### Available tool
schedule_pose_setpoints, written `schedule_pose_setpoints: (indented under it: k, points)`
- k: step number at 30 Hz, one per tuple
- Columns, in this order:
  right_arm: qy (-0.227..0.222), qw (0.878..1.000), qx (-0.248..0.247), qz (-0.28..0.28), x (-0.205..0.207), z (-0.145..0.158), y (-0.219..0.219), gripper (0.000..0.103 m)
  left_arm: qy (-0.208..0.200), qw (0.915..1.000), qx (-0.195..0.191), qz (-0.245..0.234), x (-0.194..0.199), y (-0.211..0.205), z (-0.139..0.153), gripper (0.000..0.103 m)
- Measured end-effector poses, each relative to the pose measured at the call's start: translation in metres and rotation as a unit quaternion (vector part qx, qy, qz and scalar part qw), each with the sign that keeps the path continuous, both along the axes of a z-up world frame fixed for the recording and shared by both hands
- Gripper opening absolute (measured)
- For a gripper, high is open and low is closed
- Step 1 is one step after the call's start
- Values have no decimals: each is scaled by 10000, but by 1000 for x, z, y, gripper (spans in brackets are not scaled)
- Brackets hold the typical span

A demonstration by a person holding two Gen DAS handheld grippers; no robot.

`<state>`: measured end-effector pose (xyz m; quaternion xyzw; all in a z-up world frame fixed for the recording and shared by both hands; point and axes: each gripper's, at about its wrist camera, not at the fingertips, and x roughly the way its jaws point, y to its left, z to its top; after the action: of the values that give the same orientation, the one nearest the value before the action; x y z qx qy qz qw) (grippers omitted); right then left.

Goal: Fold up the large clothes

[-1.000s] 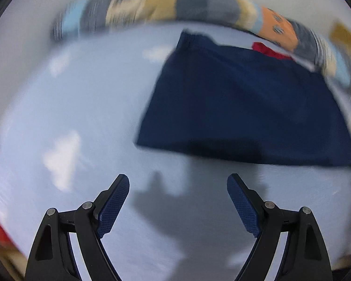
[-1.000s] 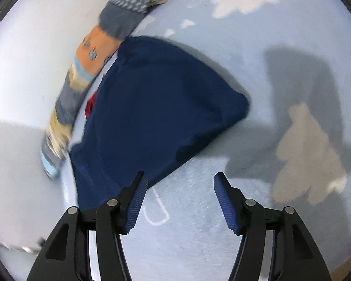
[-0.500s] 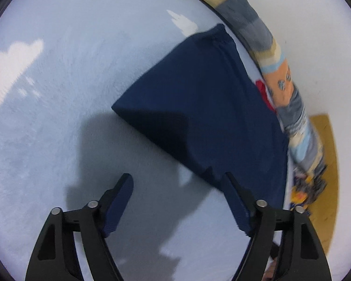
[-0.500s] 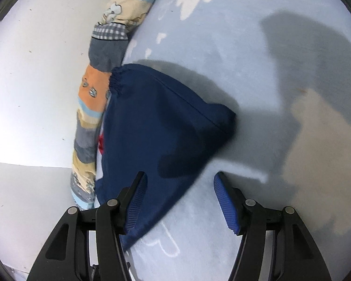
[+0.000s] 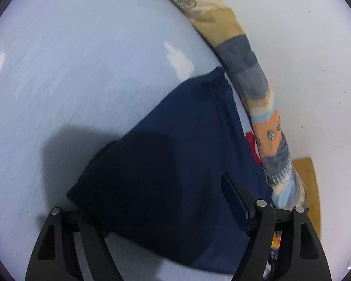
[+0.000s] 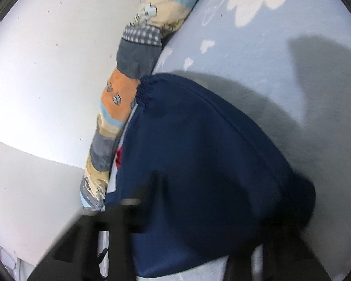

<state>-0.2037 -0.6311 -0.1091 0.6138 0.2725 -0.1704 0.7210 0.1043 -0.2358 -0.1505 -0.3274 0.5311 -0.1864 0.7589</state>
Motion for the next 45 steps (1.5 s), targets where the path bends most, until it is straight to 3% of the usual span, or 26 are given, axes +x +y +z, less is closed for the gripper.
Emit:
schedule_pose_setpoints:
  k: [1,2,8,13,17,21,26,27,28,31,32,33,38,42,45]
  points:
    - [79,9999,-70,57,3,2,-1,19,-92,9996,257,81,-8,-10,2,40]
    - [194,9994,-236,156,7,8,0,17,-134,9985,519,81,-9,-13,3,30]
    - [242,9948,-933,314,8,49,11,12,-402,9969,676,-98,-30,-19,22,18]
    - [537,9883,-1350,460,-6,75,26,12,-499,9932,1003,-325,-59,-11,55,17]
    - [733,9864,-1376,521,-26,87,38,12,-503,9919,1100,-380,-85,3,87,17]
    - [806,9899,-1081,440,-61,92,52,12,-479,9929,1030,-352,-113,28,119,17]
    - [941,9925,-707,346,-95,87,61,13,-164,9956,907,-178,-163,72,132,18]
    - [1019,9921,-651,344,-98,85,62,14,-79,9960,882,-147,-172,78,132,18]
    - [1179,9912,-497,332,-104,80,61,24,18,9959,899,-137,-181,86,131,21]
    - [1431,9890,362,48,-127,59,53,46,241,9933,1133,-27,-195,109,133,39]
    - [1317,9896,576,-84,-135,57,50,46,389,9914,1248,71,-196,119,134,53]
    - [1265,9896,655,-200,-143,58,47,46,467,9899,1330,158,-198,128,138,56]
    - [1295,9909,-144,-333,-167,95,43,47,57,9887,1342,671,-222,171,180,58]
    - [1406,9850,-840,-549,-176,122,48,49,-704,9852,1558,127,-248,159,223,63]
    - [1421,9778,-1496,-365,-166,142,59,49,-1719,9559,2271,-715,-277,128,248,70]
